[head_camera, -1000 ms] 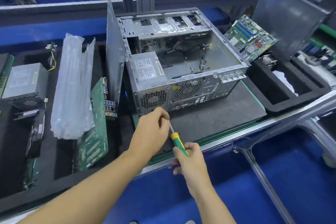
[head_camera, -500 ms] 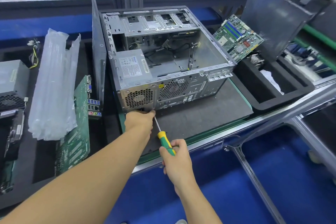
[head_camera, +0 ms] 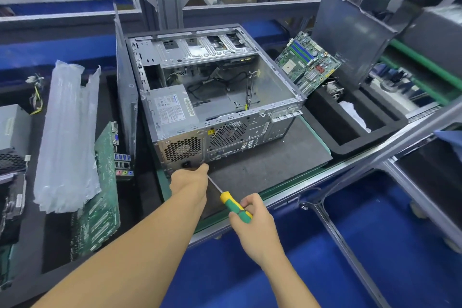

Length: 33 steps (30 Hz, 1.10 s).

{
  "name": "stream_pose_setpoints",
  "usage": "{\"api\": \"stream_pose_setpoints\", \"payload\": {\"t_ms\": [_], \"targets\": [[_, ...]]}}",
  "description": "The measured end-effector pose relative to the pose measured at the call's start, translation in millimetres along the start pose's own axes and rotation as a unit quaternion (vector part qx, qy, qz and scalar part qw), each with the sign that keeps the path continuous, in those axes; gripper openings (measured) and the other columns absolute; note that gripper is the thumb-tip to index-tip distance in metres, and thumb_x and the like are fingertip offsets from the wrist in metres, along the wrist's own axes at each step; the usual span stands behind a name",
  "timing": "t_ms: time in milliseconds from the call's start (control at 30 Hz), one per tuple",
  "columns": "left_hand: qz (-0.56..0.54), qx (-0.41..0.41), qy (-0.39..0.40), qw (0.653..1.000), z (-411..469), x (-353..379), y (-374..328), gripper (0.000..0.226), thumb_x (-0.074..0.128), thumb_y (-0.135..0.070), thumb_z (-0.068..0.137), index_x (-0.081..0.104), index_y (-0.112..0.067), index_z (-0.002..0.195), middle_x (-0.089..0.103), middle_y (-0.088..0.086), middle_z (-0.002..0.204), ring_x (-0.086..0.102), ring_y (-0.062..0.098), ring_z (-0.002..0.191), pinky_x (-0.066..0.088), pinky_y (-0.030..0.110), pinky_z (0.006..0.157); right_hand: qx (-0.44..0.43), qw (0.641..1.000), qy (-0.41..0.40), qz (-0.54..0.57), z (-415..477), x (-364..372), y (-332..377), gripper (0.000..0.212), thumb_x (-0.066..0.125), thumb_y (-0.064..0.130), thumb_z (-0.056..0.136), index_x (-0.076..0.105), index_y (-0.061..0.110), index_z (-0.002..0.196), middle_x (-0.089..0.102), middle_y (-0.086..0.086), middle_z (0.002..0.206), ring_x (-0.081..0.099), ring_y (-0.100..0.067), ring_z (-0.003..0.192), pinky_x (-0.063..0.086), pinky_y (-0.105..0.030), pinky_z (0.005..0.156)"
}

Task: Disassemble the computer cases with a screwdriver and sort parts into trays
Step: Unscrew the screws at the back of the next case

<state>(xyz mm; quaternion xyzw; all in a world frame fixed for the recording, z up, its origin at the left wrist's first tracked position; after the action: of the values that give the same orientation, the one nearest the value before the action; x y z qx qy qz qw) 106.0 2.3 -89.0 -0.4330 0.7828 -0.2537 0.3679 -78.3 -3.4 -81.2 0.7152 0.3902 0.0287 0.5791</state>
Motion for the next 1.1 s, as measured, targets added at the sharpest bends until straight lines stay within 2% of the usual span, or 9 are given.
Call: {"api": "stream_pose_setpoints", "payload": {"t_ms": [100, 167, 267, 400, 533, 733, 867, 967, 1100], "targets": [[0.045, 0.057, 0.024, 0.997, -15, -6, 3, 0.033, 0.063, -0.04, 0.086, 0.064, -0.008, 0.077, 0.065, 0.009, 0.062, 0.061, 0.025, 0.046, 0.053, 0.03, 0.057, 0.023, 0.999, -0.027, 0.018, 0, -28, 6, 0.018, 0.066, 0.029, 0.082, 0.048, 0.033, 0.086, 0.054, 0.012, 0.066, 0.041, -0.004, 0.05, 0.036, -0.019, 0.046], [0.08, 0.112, 0.061, 0.989, -31, -5, 2, 0.033, 0.05, -0.039, 0.093, 0.061, -0.01, 0.081, 0.062, 0.005, 0.061, 0.058, 0.023, 0.043, 0.041, 0.025, 0.049, 0.045, 0.995, -0.062, 0.068, 4, -47, 15, 0.017, 0.065, 0.029, 0.08, 0.05, 0.03, 0.088, 0.054, 0.009, 0.07, 0.04, -0.009, 0.054, 0.035, -0.023, 0.049], [0.105, 0.178, 0.155, 0.966, -62, 14, -5, 0.031, 0.039, -0.032, 0.094, 0.048, -0.01, 0.073, 0.055, 0.008, 0.063, 0.05, 0.023, 0.045, 0.042, 0.028, 0.048, 0.073, 0.974, -0.115, 0.179, 16, -77, 33, 0.02, 0.064, 0.026, 0.082, 0.056, 0.024, 0.101, 0.062, 0.0, 0.077, 0.041, -0.015, 0.056, 0.034, -0.03, 0.049], [0.129, 0.222, 0.294, 0.921, -106, 74, -34, 0.033, 0.045, -0.023, 0.093, 0.052, -0.011, 0.063, 0.05, 0.003, 0.052, 0.048, 0.02, 0.041, 0.043, 0.03, 0.041, 0.08, 0.956, -0.146, 0.24, 38, -124, 50, 0.014, 0.057, 0.021, 0.096, 0.064, 0.02, 0.109, 0.07, 0.006, 0.074, 0.049, -0.01, 0.055, 0.038, -0.026, 0.047], [0.104, 0.206, 0.393, 0.89, -135, 180, -67, 0.031, 0.054, -0.021, 0.098, 0.068, -0.007, 0.074, 0.063, 0.002, 0.065, 0.057, 0.012, 0.047, 0.053, 0.029, 0.046, 0.08, 0.945, -0.209, 0.237, 71, -197, 41, 0.015, 0.054, 0.024, 0.099, 0.066, 0.02, 0.106, 0.07, 0.005, 0.076, 0.052, -0.012, 0.058, 0.04, -0.029, 0.052], [0.199, 0.262, 0.332, 0.884, -140, 316, -107, 0.019, 0.061, -0.005, 0.089, 0.077, -0.01, 0.082, 0.076, 0.009, 0.081, 0.069, 0.014, 0.07, 0.057, 0.026, 0.071, 0.071, 0.94, -0.26, 0.211, 115, -300, 7, 0.012, 0.056, 0.021, 0.097, 0.065, 0.026, 0.103, 0.07, 0.006, 0.075, 0.052, -0.009, 0.055, 0.044, -0.029, 0.052], [0.297, 0.269, 0.314, 0.861, -128, 347, -114, 0.028, 0.054, -0.006, 0.095, 0.074, -0.013, 0.114, 0.07, 0.006, 0.118, 0.066, 0.025, 0.105, 0.053, 0.029, 0.085, 0.066, 0.948, -0.249, 0.188, 136, -331, -5, 0.015, 0.057, 0.019, 0.097, 0.065, 0.028, 0.104, 0.07, 0.003, 0.077, 0.051, -0.006, 0.052, 0.046, -0.02, 0.047], [0.335, 0.294, 0.303, 0.842, -126, 347, -120, 0.03, 0.051, -0.006, 0.097, 0.074, -0.015, 0.114, 0.071, 0.007, 0.116, 0.067, 0.027, 0.102, 0.055, 0.033, 0.086, 0.069, 0.947, -0.246, 0.194, 146, -332, -5, 0.015, 0.057, 0.019, 0.097, 0.065, 0.029, 0.105, 0.071, 0.003, 0.077, 0.053, -0.007, 0.054, 0.047, -0.024, 0.051], [0.271, 0.307, 0.323, 0.853, -139, 317, -134, 0.026, 0.054, -0.015, 0.097, 0.072, -0.019, 0.116, 0.075, 0.0, 0.102, 0.072, 0.018, 0.091, 0.057, 0.034, 0.087, 0.024, 0.947, -0.211, 0.24, 149, -307, 16, 0.018, 0.054, 0.017, 0.099, 0.065, 0.027, 0.11, 0.071, -0.001, 0.082, 0.054, -0.011, 0.06, 0.044, -0.03, 0.056]]}}
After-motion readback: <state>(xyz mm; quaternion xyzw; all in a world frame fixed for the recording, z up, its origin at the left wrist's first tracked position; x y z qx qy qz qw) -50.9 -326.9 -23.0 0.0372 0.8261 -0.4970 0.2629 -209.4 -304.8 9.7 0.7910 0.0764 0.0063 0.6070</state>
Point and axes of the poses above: each hand's wrist, its own z-axis towards the middle knuckle, its own x-axis out of the palm, y = z × x, the point moved 1 cm from there along z, towards the middle knuckle
